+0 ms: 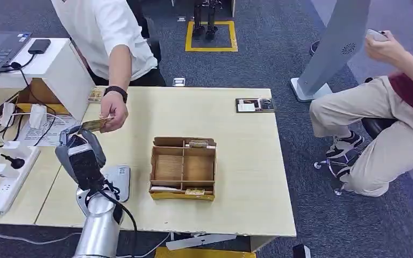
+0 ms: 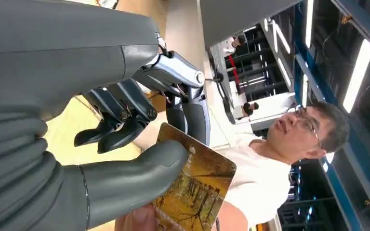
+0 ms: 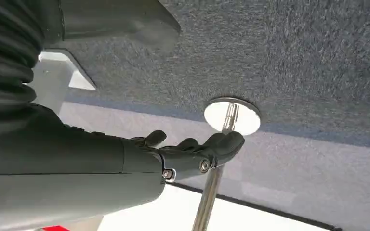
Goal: Pass the card to the sensor for recognition and then transmit it.
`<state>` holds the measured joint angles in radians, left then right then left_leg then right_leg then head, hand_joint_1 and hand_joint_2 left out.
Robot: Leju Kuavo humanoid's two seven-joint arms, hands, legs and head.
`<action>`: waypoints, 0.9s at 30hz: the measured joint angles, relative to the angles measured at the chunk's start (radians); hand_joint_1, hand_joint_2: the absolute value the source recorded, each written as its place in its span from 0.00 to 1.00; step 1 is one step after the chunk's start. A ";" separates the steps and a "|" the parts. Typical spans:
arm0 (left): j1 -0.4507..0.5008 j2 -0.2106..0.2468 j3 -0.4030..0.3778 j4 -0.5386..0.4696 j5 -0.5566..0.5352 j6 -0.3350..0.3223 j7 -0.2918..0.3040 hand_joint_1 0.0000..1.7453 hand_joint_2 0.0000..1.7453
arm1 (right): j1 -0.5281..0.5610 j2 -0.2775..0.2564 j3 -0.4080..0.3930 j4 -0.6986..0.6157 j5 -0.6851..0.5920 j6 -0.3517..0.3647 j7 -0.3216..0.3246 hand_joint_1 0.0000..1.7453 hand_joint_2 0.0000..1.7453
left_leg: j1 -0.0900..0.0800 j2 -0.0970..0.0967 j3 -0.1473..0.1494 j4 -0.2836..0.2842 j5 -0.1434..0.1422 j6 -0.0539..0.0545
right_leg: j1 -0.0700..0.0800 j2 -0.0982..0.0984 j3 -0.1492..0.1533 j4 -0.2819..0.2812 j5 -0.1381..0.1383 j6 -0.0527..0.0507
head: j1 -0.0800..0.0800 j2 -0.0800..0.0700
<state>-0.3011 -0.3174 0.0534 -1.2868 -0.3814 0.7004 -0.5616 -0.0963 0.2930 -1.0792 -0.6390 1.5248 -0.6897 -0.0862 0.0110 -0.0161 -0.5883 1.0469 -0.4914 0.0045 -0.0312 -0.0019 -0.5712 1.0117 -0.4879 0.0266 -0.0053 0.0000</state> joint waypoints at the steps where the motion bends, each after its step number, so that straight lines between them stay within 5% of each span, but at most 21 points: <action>1: -0.013 -0.004 0.002 0.010 -0.010 0.000 0.010 1.00 1.00 | 0.000 0.000 0.002 0.001 -0.003 0.000 0.000 0.00 1.00 | 0.000 0.000 0.000 0.000 0.000 0.000 | 0.000 0.000 0.000 0.000 0.000 0.000 | 0.000 0.000; 13: -0.076 -0.024 0.010 0.108 -0.037 -0.009 0.083 1.00 1.00 | 0.000 0.000 0.016 0.007 -0.011 0.000 0.002 0.00 1.00 | 0.000 0.000 0.000 0.000 0.000 0.000 | 0.000 0.000 0.000 0.000 0.000 0.000 | 0.000 0.000; 14: -0.077 -0.024 0.010 0.111 -0.035 -0.013 0.085 0.38 1.00 | 0.000 0.000 0.016 0.007 -0.012 0.000 0.002 0.00 1.00 | 0.000 0.000 0.000 0.000 0.000 0.000 | 0.000 0.000 0.000 0.000 0.000 0.000 | 0.000 0.000; 15: -0.081 -0.024 0.010 0.118 -0.026 -0.024 0.099 0.00 1.00 | 0.000 0.000 0.016 0.007 -0.015 0.000 0.002 0.00 1.00 | 0.000 0.000 0.000 0.000 0.000 0.000 | 0.000 0.000 0.000 0.000 0.000 0.000 | 0.000 0.000; 21: -0.076 -0.016 -0.030 0.133 0.019 -0.028 0.125 0.00 1.00 | 0.000 0.000 0.016 0.007 -0.021 0.000 -0.005 0.00 1.00 | 0.000 0.000 -0.001 0.000 0.000 0.000 | 0.000 0.000 0.000 0.000 0.000 0.000 | 0.000 0.000; 22: -0.073 -0.012 -0.041 0.133 0.033 -0.023 0.125 0.00 0.00 | 0.000 0.000 0.016 0.007 -0.021 0.000 -0.007 0.00 1.00 | 0.000 0.000 -0.001 0.000 0.000 0.000 | 0.000 0.000 0.000 0.000 0.000 0.000 | 0.000 0.000; 27: -0.039 0.007 -0.091 0.096 0.093 -0.007 0.124 0.00 0.00 | 0.004 0.000 0.011 0.006 -0.026 0.000 -0.019 0.00 1.00 | 0.000 0.000 -0.001 0.000 0.000 0.000 | 0.000 0.000 0.000 0.000 0.000 0.000 | 0.000 0.000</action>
<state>-0.3398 -0.3105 -0.0378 -1.1910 -0.2880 0.6935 -0.4379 -0.0919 0.2926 -1.0685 -0.6329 1.4988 -0.6897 -0.1053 0.0110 -0.0162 -0.5888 1.0469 -0.4915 0.0044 -0.0312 -0.0020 -0.5714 1.0117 -0.4880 0.0266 -0.0050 0.0000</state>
